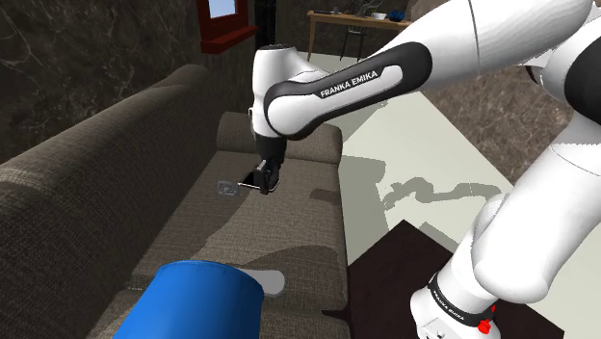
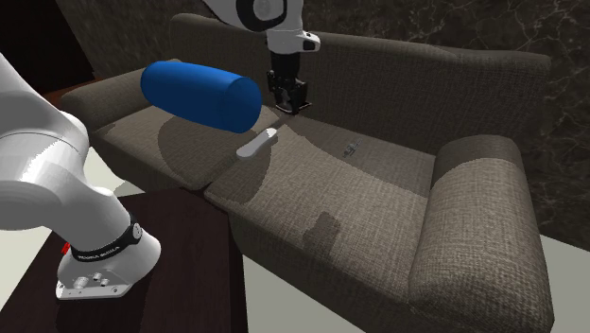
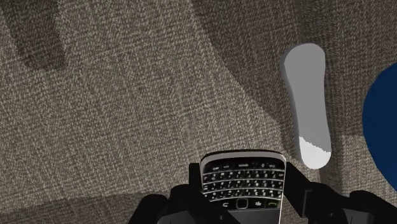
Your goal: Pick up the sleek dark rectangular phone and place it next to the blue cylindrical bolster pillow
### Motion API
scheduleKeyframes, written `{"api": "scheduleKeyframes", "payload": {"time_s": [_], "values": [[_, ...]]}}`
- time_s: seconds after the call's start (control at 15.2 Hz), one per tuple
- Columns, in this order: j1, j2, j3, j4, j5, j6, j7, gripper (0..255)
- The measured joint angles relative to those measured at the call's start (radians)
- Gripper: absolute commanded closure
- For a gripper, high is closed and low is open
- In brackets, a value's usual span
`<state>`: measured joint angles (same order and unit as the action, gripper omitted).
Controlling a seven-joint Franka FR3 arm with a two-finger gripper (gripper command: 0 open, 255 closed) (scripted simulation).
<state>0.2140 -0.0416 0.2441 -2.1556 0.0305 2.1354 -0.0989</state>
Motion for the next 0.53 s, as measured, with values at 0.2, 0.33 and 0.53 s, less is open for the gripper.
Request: {"api": "scheduleKeyframes", "payload": {"time_s": [0.2,0.33,0.53], "values": [[0.000,-0.020,0.000,0.024,0.005,-0.043,-0.001,255],[0.000,-0.029,-0.001,0.037,0.007,-0.065,-0.002,255],[0.000,-0.039,-0.002,0.067,0.009,-0.105,-0.003,255]]}}
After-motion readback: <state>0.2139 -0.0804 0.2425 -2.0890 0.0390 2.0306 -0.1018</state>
